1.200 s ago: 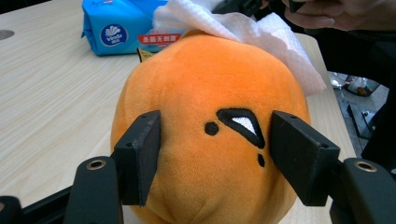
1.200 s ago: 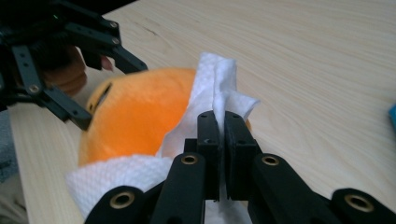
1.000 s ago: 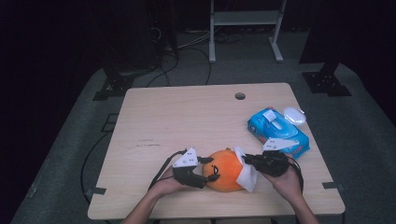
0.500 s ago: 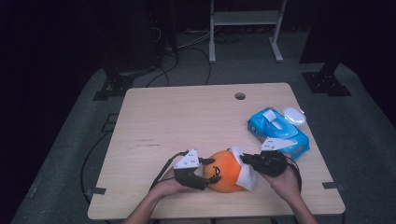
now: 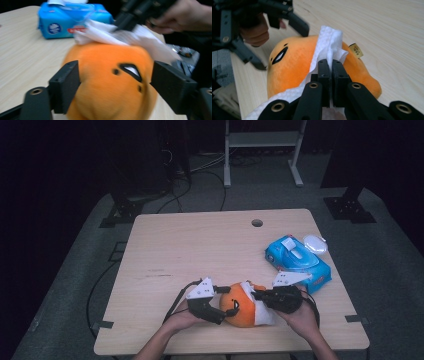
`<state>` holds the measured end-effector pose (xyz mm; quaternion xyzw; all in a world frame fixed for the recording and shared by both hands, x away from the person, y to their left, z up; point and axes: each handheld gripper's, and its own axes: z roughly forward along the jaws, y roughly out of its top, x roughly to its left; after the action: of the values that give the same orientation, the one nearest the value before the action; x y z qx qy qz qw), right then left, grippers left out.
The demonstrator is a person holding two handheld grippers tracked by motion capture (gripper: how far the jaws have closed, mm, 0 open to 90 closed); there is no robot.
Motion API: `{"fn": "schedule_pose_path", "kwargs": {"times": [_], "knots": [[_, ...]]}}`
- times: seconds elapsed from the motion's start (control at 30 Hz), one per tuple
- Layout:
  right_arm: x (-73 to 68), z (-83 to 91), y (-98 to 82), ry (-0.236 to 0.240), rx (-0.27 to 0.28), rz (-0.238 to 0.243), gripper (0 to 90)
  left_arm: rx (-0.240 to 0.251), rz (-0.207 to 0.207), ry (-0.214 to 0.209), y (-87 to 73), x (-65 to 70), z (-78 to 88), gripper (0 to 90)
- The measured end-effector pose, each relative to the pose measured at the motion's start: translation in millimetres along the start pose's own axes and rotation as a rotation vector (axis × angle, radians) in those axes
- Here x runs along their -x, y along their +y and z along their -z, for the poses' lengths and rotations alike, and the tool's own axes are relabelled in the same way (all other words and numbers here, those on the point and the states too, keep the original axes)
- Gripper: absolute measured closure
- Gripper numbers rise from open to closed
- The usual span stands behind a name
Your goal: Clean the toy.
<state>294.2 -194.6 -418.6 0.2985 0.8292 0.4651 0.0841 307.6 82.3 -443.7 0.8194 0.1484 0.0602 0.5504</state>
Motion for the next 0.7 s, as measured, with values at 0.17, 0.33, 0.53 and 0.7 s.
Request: {"fn": "schedule_pose_path", "kwargs": {"times": [0.17,0.33,0.53,0.7], "knots": [[2.1,4.3,3.1,0.005,0.013,-0.007,86.4,-0.031,0.006,0.004,-1.6,4.2,-5.2,25.5],[-13.4,4.8,14.4,0.014,0.06,0.033,86.4,-0.051,-0.076,0.017,1.0,16.9,-6.4,28.0],[-3.2,2.3,8.9,-0.012,0.031,0.022,86.3,-0.054,-0.094,0.029,-1.6,19.5,-6.7,29.0],[14.0,13.3,0.3,-0.062,0.03,-0.041,86.3,-0.058,-0.098,0.027,-0.8,20.8,-8.6,29.6]]}}
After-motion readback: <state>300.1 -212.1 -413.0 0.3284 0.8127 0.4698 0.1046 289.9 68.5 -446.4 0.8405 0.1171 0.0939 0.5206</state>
